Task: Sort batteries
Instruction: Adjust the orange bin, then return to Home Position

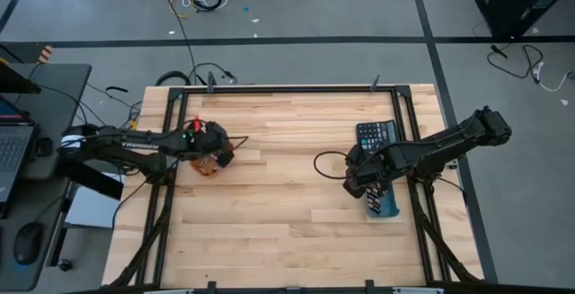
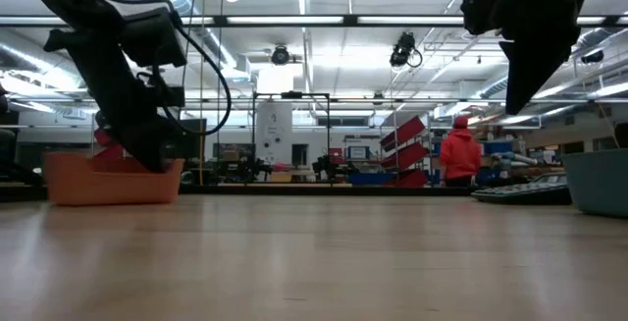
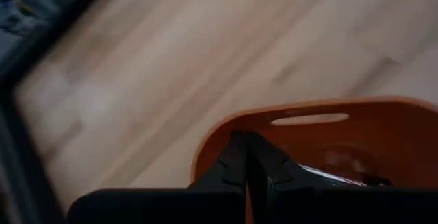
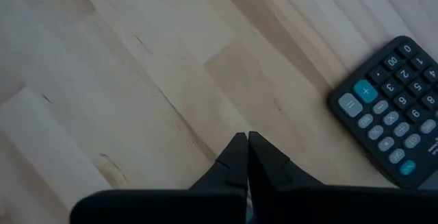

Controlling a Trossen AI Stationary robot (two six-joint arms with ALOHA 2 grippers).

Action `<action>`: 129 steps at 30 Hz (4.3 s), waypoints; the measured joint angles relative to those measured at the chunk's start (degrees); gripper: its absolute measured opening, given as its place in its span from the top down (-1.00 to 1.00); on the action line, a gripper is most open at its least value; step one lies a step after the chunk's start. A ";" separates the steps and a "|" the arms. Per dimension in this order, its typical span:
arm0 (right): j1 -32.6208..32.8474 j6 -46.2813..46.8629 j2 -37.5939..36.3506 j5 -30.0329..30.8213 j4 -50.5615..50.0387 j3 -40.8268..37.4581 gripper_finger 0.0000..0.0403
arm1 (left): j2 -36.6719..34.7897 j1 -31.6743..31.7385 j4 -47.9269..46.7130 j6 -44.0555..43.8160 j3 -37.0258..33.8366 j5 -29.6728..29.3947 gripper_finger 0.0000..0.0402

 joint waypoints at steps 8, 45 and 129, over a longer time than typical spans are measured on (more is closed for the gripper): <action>0.00 -0.02 0.00 0.20 0.01 0.00 1.00 | 0.00 6.66 -1.49 0.09 0.00 -6.10 1.00; -17.15 -58.67 -23.20 -12.10 79.93 -28.01 1.00 | -37.22 -2.66 5.42 30.71 8.04 23.60 1.00; -22.49 -25.42 -63.84 -31.96 74.73 -55.56 0.98 | -61.26 -14.56 38.55 24.23 -26.32 52.63 1.00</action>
